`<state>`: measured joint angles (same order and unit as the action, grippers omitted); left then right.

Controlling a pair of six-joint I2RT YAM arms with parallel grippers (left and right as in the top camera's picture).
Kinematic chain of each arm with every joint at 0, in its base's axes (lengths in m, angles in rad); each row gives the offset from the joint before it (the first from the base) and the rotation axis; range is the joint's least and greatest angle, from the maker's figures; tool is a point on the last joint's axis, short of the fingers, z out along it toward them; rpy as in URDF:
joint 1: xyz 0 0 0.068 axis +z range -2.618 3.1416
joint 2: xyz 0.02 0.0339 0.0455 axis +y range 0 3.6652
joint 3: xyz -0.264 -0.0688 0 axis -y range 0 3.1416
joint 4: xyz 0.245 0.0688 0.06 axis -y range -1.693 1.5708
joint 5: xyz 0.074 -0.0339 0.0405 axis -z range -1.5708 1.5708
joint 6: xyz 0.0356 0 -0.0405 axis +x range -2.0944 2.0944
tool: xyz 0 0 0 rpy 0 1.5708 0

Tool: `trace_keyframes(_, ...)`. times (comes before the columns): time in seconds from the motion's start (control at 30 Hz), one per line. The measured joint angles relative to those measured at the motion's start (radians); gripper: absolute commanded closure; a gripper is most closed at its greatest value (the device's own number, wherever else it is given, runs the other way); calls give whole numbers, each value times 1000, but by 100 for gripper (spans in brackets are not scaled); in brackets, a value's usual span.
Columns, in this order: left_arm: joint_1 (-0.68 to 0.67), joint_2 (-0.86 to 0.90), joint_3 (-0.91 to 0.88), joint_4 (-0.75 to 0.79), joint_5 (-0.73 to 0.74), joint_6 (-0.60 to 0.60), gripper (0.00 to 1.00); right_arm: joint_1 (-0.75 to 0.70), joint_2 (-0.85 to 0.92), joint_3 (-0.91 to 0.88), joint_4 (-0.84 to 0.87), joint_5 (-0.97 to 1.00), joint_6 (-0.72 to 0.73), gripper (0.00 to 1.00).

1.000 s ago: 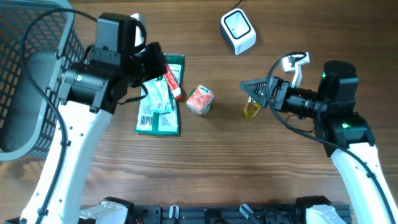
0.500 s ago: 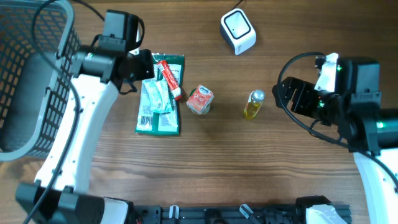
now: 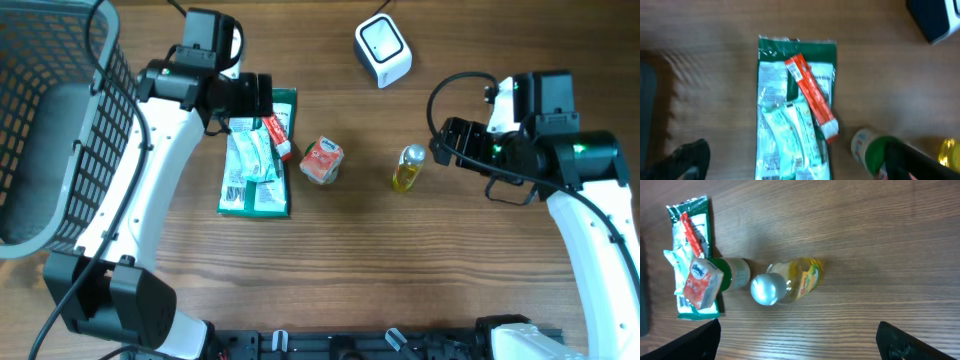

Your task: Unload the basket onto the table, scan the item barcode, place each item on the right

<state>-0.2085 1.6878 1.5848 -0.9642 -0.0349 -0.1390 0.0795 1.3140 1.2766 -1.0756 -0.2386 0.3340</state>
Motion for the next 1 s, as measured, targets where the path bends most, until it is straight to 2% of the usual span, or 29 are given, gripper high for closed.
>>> trace_keyframes(0.13,5,0,0,3,-18,-32,0,2,7,0,8,-7,16,2)
trace_keyframes(0.43,5,0,0,4,-21,-47,0,73,26,0,44,99,181,0)
trace_keyframes(0.77,5,0,0,4,-21,-47,0,135,90,8,62,180,227,1)
trace_keyframes(1.0,5,0,0,4,-21,-47,0,135,159,301,-196,175,229,0)
